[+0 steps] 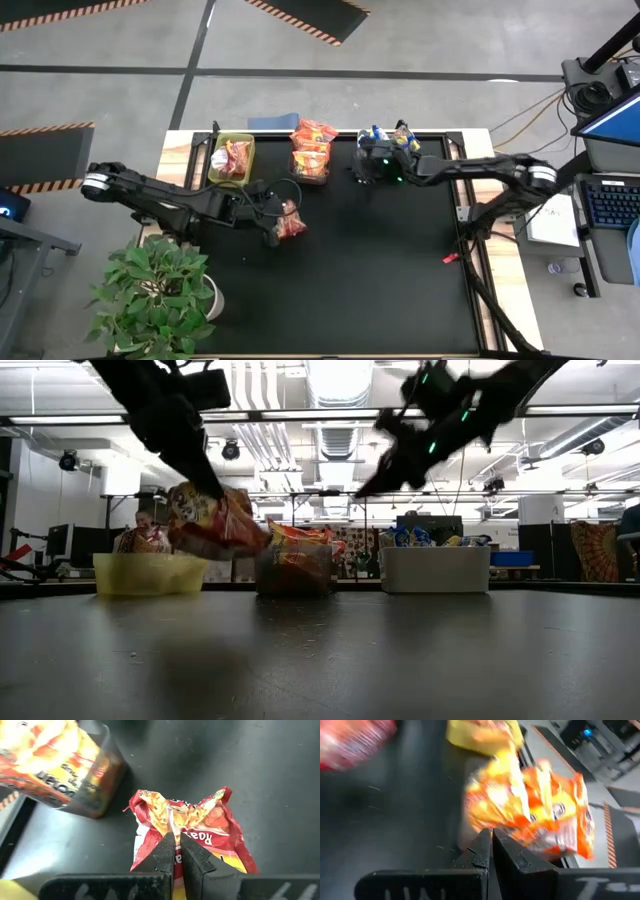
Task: Sort Maruchan noodles
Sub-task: Put the red noodle pack into the yellow bin
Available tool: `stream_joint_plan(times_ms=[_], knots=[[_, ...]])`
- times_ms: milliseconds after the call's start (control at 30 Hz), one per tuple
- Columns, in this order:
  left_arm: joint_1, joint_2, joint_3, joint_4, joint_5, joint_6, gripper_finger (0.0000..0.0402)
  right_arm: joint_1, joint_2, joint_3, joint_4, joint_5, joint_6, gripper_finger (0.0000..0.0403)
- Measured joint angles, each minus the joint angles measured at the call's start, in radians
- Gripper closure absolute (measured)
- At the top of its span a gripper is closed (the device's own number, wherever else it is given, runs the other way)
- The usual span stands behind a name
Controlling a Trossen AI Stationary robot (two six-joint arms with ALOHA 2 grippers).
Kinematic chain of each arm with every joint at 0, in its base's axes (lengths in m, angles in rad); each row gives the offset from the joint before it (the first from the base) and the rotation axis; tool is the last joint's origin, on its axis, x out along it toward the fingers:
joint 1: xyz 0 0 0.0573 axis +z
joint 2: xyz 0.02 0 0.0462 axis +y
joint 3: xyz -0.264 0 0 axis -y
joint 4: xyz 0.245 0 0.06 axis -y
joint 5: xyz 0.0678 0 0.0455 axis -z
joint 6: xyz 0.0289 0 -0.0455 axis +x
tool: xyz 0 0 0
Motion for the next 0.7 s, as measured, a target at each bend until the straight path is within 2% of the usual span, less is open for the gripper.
stream_joint_plan(times_ms=[167,300,367,533,600,700], knots=[[0.0,0.0,0.019,-0.033,-0.036,0.001,0.0401,-0.074,0.149,0.0,0.146,-0.002,-0.02,0.0394],[0.0,0.0,0.018,-0.061,-0.056,0.001,0.0402,-0.092,0.175,0.0,0.172,-0.003,-0.02,0.0394],[0.0,0.0,0.018,-0.094,-0.139,-0.011,0.0402,-0.091,0.156,0.0,0.17,-0.003,-0.015,0.0394],[0.038,0.002,0.019,-0.271,-0.444,-0.114,0.0401,-0.088,0.054,0.0,0.13,-0.032,0.036,0.0394],[0.076,0.01,0.019,-0.353,-0.498,-0.17,0.0401,-0.086,0.02,0.0,0.1,-0.056,0.054,0.0394],[0.14,0.028,0.018,-0.42,-0.514,-0.22,0.0401,-0.082,-0.023,0.0,0.06,-0.07,0.072,0.0394]])
